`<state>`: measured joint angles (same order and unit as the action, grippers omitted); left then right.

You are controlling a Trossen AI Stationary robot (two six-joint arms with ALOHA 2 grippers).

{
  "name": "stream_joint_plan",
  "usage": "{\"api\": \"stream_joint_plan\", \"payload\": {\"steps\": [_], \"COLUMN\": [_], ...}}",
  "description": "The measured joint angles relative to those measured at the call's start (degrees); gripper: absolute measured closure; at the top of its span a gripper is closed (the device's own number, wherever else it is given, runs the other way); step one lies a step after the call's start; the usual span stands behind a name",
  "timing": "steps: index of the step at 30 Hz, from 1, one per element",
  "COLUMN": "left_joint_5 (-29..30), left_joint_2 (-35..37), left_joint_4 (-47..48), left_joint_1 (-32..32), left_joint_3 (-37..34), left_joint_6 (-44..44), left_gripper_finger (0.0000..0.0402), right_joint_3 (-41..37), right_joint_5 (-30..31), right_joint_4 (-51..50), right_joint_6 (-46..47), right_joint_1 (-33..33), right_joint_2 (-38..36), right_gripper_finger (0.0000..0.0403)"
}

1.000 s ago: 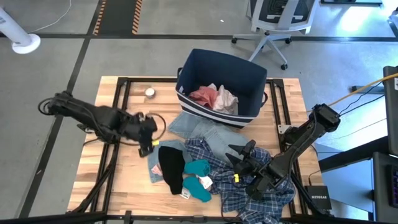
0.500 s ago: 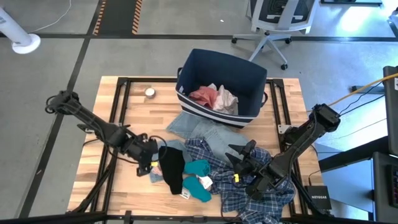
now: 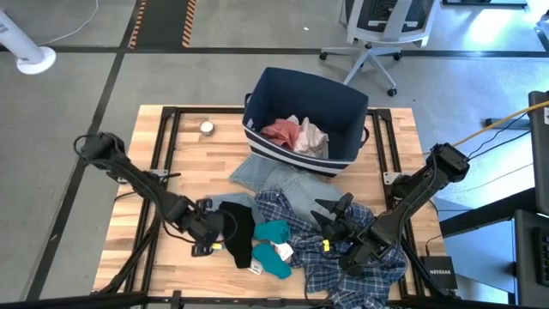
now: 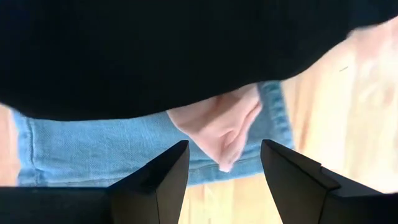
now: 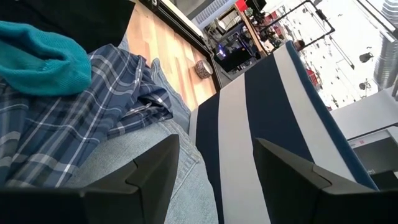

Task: Sort clothes
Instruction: Put the left pink sock into the blue laundry organizer

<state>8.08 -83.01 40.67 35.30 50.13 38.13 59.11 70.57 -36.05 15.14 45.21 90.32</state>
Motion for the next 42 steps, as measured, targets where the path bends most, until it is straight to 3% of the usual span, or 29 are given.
{"api": "stream_joint_plan", "payload": {"steps": [7,15,23,29,36,42], "left_joint_5": [-0.39,0.17,-0.05,-1.60,-2.00,-2.01], "left_joint_2": [-5.84,-7.27,-7.23,-6.98,-3.71,0.09], "left_joint_4": [-2.79,-3.56,-3.01,5.25,12.96,12.85], "left_joint_1": [-0.01,-0.16,-0.16,-0.21,-0.19,-0.51], "left_joint_3": [0.00,0.00,0.19,4.33,11.56,17.20], "left_joint_6": [-3.04,-5.60,-6.45,-7.07,-8.86,-11.67], "left_gripper_finger": [0.0208,0.0220,0.0320,0.0393,0.0387,0.0385], "right_joint_3": [0.00,0.00,0.00,0.00,0.00,0.00], "right_joint_5": [-0.02,-0.02,0.00,-0.09,-1.99,-2.65], "right_joint_4": [-0.01,0.00,0.00,0.00,-0.01,0.00], "right_joint_6": [0.00,0.00,0.00,0.00,0.01,0.00], "right_joint_1": [-0.01,-0.02,-0.02,-0.36,-1.46,-1.39], "right_joint_2": [0.00,0.00,0.00,0.00,0.00,0.00], "right_gripper_finger": [0.0178,0.0178,0.0178,0.0178,0.0178,0.0178]}}
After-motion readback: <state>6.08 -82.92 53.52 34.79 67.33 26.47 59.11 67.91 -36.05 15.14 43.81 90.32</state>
